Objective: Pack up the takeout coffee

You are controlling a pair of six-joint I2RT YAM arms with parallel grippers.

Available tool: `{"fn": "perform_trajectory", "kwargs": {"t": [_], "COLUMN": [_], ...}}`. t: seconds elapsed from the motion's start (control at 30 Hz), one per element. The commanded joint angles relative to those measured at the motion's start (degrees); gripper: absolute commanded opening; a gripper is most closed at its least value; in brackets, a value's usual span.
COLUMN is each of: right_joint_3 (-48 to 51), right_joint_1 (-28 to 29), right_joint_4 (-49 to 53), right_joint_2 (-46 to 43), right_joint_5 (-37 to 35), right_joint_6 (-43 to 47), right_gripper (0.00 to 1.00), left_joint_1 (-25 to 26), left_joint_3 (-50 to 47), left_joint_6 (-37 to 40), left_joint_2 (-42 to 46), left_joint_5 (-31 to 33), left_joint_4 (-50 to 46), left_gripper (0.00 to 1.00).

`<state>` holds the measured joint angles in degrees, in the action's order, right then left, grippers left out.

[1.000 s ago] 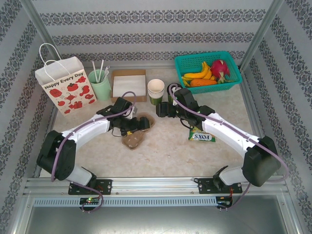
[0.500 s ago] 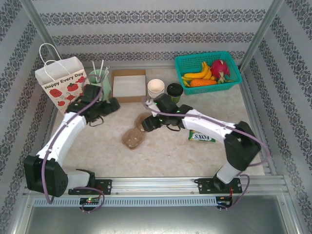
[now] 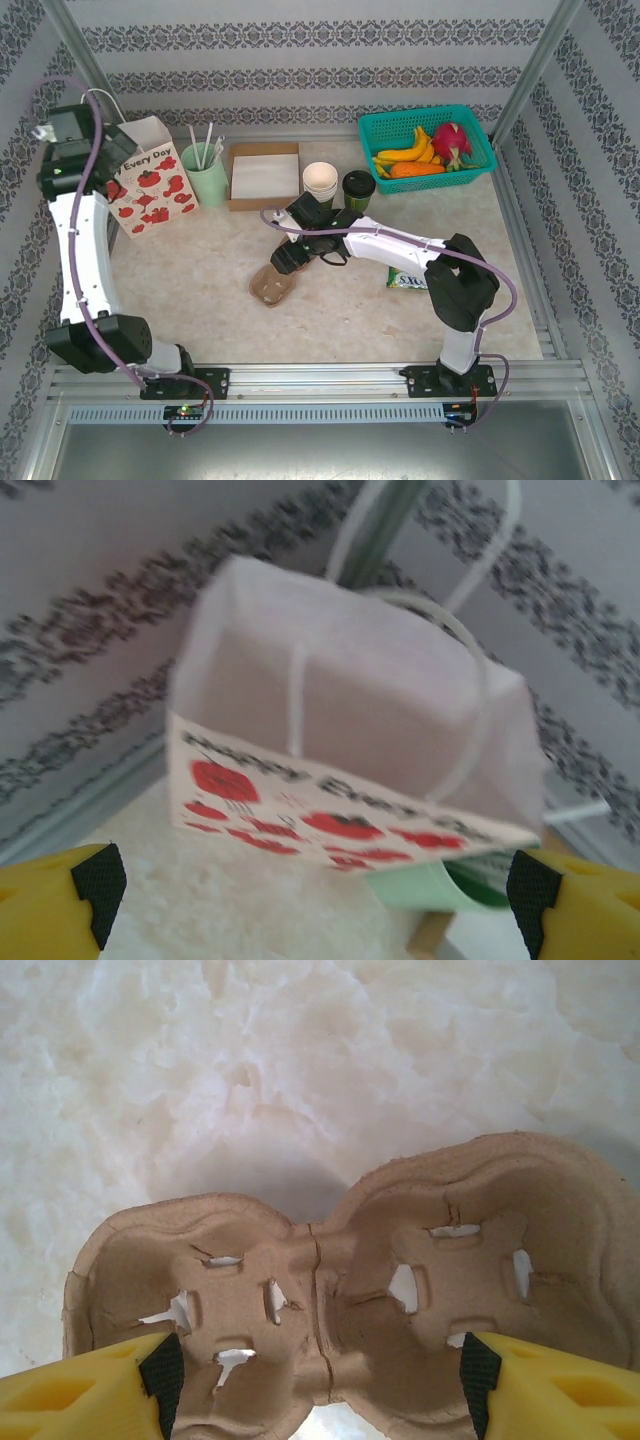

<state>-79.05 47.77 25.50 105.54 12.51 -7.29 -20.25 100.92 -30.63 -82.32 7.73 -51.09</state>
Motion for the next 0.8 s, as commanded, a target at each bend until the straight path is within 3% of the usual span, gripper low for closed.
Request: {"fn": "perform_trajectory", "kwargs": {"t": [0.0,0.1,0.2,0.43,0.77], "right_joint_3": [-1.6,-1.8,-2.1,-3.6,-6.0], "right_joint_1": [0.1,0.1,0.1,0.1,0.6], "right_joint_4": [0.7,0.6,0.7,1.6,2.8], "right_joint_2": [0.5,0.6,0.8,1.2,2.2], "right_joint_5": [-1.3,-0.8,-0.6,-0.7,-1.2], "right_joint_6": [0.1,0.2,0.6,0.6,1.0], "right_gripper": [0.75,0.75,0.75,0.76,0.75], "left_joint_1": [-8.4,-16.3,-20.0,-20.2,-18.1], "left_joint_3": [2.7,4.3,6.3,17.0,17.8], "left_joint_6": [1.7,1.6,3.9,10.9,12.3], "left_joint_2": [-0.7,-3.4,-7.1,-18.4,-23.6], "left_joint_5": [-3.5,-10.3,-17.0,-23.6,-26.4], "left_joint_4": [-4.0,-3.0,-2.4,-10.5,-10.5], "left_gripper": [1.0,0.96,0.92,0.82,0.71]}}
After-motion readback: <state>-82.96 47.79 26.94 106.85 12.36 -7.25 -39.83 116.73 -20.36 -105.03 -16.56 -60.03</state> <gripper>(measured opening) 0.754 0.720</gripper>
